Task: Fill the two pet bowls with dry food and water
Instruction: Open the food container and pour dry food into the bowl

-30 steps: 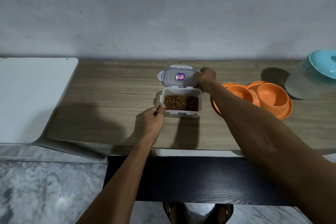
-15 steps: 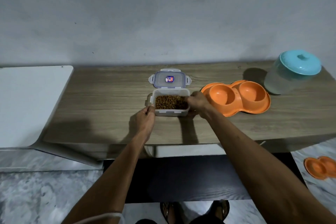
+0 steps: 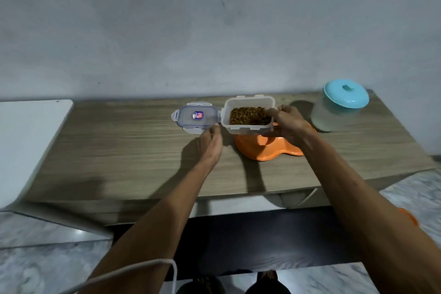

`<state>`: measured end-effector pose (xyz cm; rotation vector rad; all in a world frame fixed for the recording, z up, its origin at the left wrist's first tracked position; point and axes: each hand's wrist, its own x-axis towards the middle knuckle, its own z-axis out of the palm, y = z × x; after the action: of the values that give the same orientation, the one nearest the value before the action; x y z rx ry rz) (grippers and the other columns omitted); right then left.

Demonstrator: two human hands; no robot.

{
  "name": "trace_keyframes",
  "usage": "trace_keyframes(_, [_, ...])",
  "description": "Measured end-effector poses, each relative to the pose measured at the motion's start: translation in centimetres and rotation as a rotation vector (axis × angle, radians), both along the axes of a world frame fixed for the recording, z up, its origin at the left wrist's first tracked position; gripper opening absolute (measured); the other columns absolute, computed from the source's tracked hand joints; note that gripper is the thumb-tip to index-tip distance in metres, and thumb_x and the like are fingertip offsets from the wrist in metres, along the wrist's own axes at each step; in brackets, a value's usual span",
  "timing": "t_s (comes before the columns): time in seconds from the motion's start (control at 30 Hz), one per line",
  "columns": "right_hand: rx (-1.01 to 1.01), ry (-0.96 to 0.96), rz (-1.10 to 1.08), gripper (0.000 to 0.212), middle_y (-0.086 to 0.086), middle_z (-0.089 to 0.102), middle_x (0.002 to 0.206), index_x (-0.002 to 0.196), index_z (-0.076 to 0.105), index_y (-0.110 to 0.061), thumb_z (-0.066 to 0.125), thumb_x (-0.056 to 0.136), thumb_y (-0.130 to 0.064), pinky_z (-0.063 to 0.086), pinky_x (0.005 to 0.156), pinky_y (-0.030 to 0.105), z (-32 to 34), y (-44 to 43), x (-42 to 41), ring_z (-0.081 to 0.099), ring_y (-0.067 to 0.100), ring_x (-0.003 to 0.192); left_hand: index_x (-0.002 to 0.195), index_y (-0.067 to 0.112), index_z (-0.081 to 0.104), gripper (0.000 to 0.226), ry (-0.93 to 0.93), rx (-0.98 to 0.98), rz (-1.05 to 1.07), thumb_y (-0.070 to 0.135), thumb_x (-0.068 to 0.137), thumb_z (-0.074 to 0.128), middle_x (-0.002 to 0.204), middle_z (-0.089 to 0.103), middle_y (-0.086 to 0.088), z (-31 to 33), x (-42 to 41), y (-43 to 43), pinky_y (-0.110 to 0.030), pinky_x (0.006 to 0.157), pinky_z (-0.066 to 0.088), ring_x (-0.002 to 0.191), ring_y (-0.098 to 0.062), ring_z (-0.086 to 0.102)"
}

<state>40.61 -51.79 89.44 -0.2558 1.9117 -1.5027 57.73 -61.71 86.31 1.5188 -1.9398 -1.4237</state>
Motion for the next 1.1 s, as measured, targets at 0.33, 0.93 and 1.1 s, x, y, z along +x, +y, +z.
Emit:
trace_keyframes(0.33, [0.114,0.32,-0.095,0.032,0.005,0.049,0.077,0.081,0.044,-0.015,0.074,0.088,-0.022,0.062,0.062,0.048,1.4,6.6,-5.0,0.061,0.021,0.067,0.134,0.014,0.052,0.048,-0.283,-0.367,-0.436,0.037,0.092,0.06,0.138,0.053,-0.01,-4.8,-5.2,3.7,-0.038,0.098,0.042,0.127,-0.031,0.05])
trace_keyframes(0.93, [0.214,0.726,0.078,0.038,0.008,0.06,0.096,0.072,0.039,-0.035,0.072,0.07,-0.053,0.06,0.064,0.048,0.3,6.9,-5.7,0.067,0.031,0.077,0.15,0.015,0.024,0.09,-0.482,-0.453,-0.442,0.051,0.081,0.069,0.154,0.032,-0.007,-8.6,-7.5,4.1,-0.052,0.109,0.035,0.141,-0.029,0.029])
trace_keyframes(1.1, [0.229,0.822,0.096,0.037,0.008,0.055,0.103,0.079,0.045,-0.023,0.081,0.077,-0.033,0.037,0.072,0.03,0.6,6.8,-4.9,0.051,0.023,0.094,0.153,0.016,0.019,0.093,-0.48,-0.439,-0.442,0.049,0.082,0.069,0.157,0.029,-0.007,-8.8,-7.4,4.1,-0.052,0.111,0.032,0.144,-0.029,0.026])
